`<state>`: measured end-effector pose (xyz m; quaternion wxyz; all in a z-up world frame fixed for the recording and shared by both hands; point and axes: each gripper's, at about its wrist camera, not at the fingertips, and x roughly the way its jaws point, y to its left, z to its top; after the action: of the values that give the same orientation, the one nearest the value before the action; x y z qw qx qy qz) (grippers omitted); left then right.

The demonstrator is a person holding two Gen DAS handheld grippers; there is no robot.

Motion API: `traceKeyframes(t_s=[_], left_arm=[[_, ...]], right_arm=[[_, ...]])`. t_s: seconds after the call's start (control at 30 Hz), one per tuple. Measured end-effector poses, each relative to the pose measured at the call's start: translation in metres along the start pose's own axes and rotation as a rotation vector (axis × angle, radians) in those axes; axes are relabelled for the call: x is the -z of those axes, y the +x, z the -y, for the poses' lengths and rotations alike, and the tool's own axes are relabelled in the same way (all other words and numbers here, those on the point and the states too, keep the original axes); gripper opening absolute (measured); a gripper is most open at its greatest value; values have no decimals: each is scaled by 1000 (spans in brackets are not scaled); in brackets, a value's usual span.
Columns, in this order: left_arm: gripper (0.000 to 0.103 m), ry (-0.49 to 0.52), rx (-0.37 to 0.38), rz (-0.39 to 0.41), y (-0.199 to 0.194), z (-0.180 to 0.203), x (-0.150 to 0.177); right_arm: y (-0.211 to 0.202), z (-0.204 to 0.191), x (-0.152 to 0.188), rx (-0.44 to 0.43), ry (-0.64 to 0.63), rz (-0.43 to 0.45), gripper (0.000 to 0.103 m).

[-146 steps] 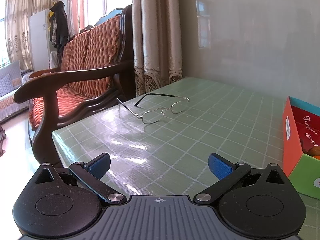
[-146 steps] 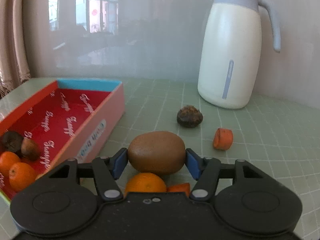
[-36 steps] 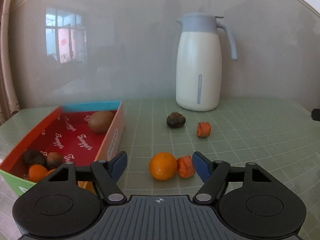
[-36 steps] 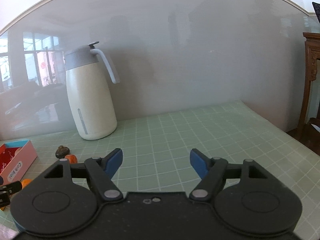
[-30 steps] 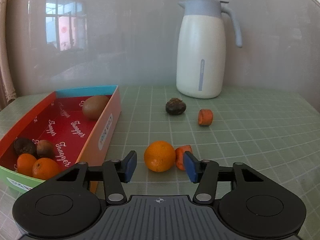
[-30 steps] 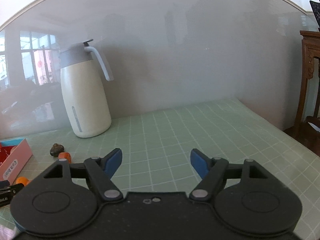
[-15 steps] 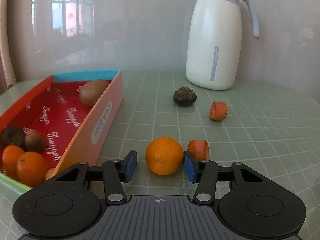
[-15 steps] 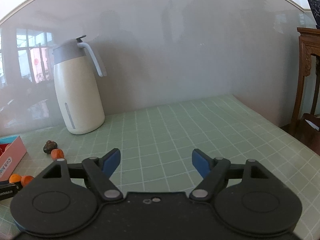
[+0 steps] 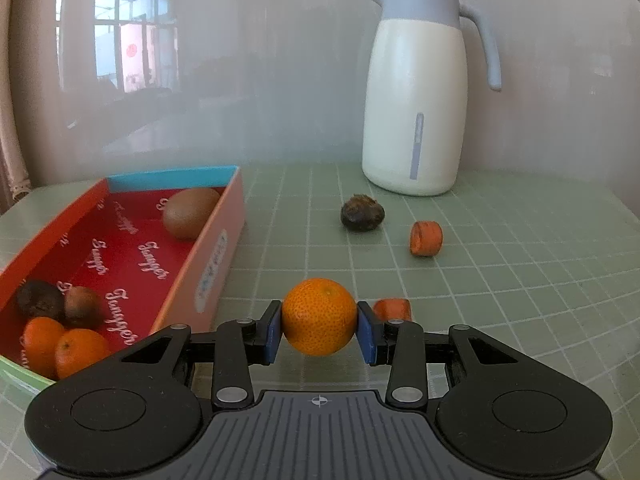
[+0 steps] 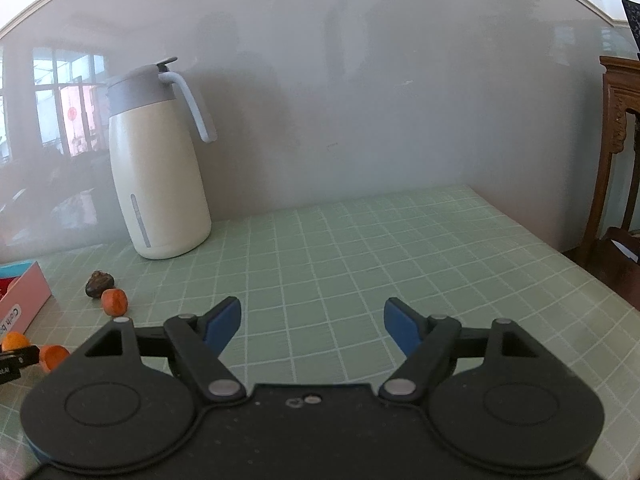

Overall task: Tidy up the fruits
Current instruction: 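Carry the orange into the red box and open the left gripper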

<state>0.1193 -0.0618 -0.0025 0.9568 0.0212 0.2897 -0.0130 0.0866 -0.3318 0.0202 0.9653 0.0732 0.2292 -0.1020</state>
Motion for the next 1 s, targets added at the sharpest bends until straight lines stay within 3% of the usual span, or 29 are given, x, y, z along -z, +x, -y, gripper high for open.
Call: traceKeyframes(t_s=[0.53,1.0], left_arm=[[39,-43,-21,134,-41,-41,-13],[39,-138,-141,122,-43,-122,-10]], right_arm=[[-1,-34,0,-36,-20,-13,78],[2,-100,3,-129,-73,-26,78]])
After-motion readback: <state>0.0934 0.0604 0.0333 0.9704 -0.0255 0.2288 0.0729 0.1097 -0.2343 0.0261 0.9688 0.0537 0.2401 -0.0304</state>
